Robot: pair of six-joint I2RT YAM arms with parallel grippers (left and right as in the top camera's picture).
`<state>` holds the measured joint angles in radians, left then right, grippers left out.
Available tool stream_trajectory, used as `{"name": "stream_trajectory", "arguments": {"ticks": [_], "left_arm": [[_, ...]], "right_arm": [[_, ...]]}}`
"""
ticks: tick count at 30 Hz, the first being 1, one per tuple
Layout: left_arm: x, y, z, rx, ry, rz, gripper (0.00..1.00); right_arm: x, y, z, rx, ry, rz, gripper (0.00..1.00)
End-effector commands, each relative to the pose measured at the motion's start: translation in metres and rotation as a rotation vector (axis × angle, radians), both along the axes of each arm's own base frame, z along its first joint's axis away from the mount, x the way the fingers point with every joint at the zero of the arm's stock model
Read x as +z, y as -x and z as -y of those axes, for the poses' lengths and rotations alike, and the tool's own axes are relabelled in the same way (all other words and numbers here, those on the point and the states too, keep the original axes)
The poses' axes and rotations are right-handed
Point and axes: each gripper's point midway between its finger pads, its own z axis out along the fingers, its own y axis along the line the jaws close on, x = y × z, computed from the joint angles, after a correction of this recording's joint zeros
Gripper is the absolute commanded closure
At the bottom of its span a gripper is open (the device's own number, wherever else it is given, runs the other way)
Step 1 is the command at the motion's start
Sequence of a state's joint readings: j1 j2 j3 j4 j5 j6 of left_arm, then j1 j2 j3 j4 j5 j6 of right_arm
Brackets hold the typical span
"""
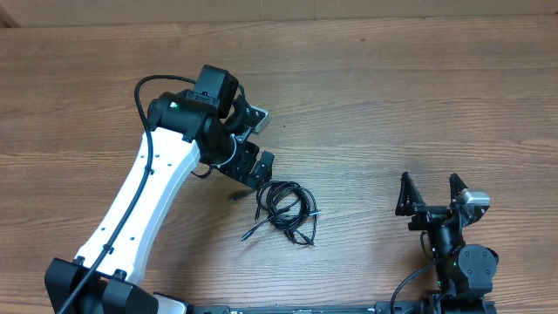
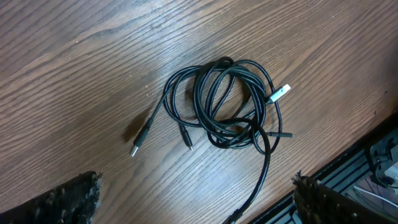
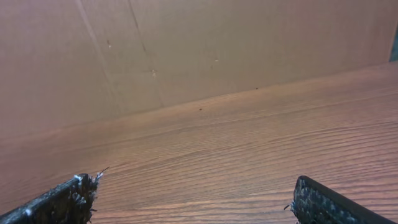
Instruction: Untangle cables
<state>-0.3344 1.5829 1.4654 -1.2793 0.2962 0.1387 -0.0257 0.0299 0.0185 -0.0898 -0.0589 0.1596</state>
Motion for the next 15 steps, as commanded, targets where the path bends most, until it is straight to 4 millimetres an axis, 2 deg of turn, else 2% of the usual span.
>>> {"name": "stream_trajectory", "arguments": {"ticks": [1, 15], "left_arm": [[0.0049, -0.0039, 0.0049, -0.029, 0.012, 0.023, 0.0], [0.0047, -0.005, 0.0053, -0.029, 0.013, 0.025, 0.0]], "right_arm": [[-0.0029, -0.0006, 0.0032, -0.017, 0.004, -0.003, 0.0], [-0.003, -0.0006, 0.0032, -0.017, 0.004, -0.004, 0.0]]}}
